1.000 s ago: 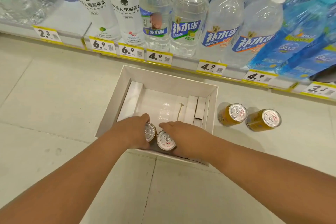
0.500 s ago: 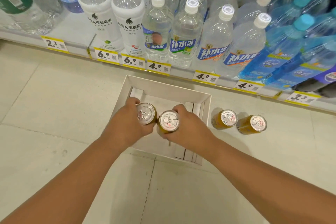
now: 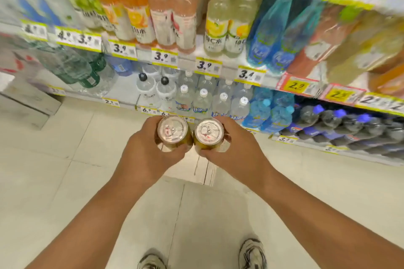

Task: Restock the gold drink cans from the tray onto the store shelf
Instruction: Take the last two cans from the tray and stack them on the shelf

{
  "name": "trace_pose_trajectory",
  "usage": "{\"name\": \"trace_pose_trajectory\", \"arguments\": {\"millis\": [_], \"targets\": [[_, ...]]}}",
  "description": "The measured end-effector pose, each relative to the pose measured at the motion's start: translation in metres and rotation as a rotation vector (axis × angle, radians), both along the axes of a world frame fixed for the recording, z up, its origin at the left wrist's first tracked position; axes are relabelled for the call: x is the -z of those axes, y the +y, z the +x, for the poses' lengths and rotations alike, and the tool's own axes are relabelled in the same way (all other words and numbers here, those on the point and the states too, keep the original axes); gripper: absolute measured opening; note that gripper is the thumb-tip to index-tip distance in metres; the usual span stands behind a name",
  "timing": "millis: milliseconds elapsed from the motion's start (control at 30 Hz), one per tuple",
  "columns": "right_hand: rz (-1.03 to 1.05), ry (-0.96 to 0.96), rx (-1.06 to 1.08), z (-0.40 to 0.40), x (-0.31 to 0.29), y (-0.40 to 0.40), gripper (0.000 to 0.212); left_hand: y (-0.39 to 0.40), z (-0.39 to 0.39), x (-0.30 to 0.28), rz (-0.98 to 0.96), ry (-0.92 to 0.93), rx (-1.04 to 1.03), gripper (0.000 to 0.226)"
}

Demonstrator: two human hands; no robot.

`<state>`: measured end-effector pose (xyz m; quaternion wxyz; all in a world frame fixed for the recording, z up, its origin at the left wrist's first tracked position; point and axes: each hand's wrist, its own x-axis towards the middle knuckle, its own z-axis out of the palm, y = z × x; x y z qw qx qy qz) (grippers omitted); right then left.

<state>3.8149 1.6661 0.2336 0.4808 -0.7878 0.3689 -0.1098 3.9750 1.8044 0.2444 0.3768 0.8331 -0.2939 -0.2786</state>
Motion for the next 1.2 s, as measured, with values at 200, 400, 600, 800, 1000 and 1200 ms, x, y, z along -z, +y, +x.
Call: {"name": "trace_pose_trajectory", "arguments": {"millis": [200,400,600,800,1000,1200], "targets": [[-0.002,-0.068,0.035,-0.022,-0.197,-0.018,0.064,-0.015,-0.014,-0.19,-0.14,-0.044,0.0,0.057],[-0.047,-0.174,0.053,-0.054,-0.382,-0.036,0.062,-0.034,-0.027,-0.364,-0.239,-0.138,0.027,0.065],[-0.143,-0.276,0.022,-0.086,-0.521,-0.072,0.062,-0.063,-0.049,-0.496,-0.311,-0.244,0.067,0.053],[-0.214,-0.352,0.006,-0.114,-0.61,-0.113,0.068,-0.096,-0.078,-0.599,-0.401,-0.341,0.113,0.051],[-0.26,-0.378,-0.029,-0.13,-0.68,-0.151,0.053,-0.124,-0.098,-0.678,-0.525,-0.226,0.112,0.05],[-0.212,-0.435,0.015,-0.118,-0.739,-0.185,0.049,-0.161,-0.074,-0.749,-0.589,-0.252,0.123,0.035]]}}
